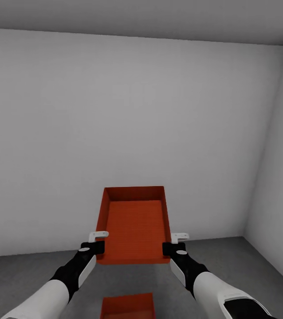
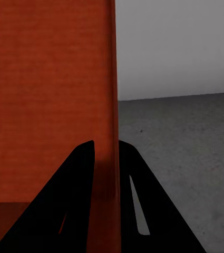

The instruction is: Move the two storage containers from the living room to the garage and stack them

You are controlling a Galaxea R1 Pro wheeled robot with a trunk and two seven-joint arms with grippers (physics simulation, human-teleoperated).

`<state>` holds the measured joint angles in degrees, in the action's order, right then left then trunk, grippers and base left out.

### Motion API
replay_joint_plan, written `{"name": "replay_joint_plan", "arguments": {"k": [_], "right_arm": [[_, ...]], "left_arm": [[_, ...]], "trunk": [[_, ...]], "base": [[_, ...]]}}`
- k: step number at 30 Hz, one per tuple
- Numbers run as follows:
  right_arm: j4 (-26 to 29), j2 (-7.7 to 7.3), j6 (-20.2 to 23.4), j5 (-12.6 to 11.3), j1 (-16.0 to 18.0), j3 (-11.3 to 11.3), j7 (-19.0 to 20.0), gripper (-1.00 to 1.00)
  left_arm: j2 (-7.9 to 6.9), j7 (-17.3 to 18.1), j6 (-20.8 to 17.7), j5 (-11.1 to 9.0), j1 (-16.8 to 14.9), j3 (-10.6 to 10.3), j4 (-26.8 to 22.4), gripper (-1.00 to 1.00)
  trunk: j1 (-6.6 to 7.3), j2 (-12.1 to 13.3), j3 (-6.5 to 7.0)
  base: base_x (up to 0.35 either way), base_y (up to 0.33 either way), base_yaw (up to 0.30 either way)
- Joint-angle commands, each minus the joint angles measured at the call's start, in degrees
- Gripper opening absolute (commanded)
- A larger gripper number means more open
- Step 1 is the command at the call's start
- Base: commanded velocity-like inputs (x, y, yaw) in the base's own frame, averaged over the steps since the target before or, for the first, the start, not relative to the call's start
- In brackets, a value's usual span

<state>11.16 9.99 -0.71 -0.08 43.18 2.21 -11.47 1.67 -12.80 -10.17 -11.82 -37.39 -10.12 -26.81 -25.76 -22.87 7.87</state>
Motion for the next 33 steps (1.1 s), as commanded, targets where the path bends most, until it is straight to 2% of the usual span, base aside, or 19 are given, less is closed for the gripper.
{"name": "replay_joint_plan", "arguments": {"k": [1,9,25,33], "right_arm": [[0.2,-3.22,-3.4,0.9,0.1,-2.4,-1.1,-1.00],[0.2,-3.21,-3.3,0.9,0.0,-2.4,-1.1,-1.00],[0.2,-3.22,-3.4,0.9,0.0,-2.4,-1.1,-1.00],[0.2,-3.23,-3.6,0.9,0.0,-2.5,-1.1,-1.00]], "left_arm": [[-0.18,-5.8,-0.4,-0.3,0.0,4.2,0.0,-1.00],[-0.18,-5.8,-0.4,-0.3,0.0,4.2,0.0,-1.00],[-0.18,-5.8,-0.4,-0.3,0.0,4.2,0.0,-1.00],[-0.18,-5.8,-0.4,-0.3,0.0,4.2,0.0,-1.00]], "trunk": [[-0.02,-0.1,-0.02],[-0.02,-0.1,-0.02],[-0.02,-0.1,-0.02],[-0.02,-0.1,-0.02]], "base": [[0.000,0.000,0.000],[0.000,0.000,0.016],[0.000,0.000,0.220],[0.000,0.000,0.047]]}}
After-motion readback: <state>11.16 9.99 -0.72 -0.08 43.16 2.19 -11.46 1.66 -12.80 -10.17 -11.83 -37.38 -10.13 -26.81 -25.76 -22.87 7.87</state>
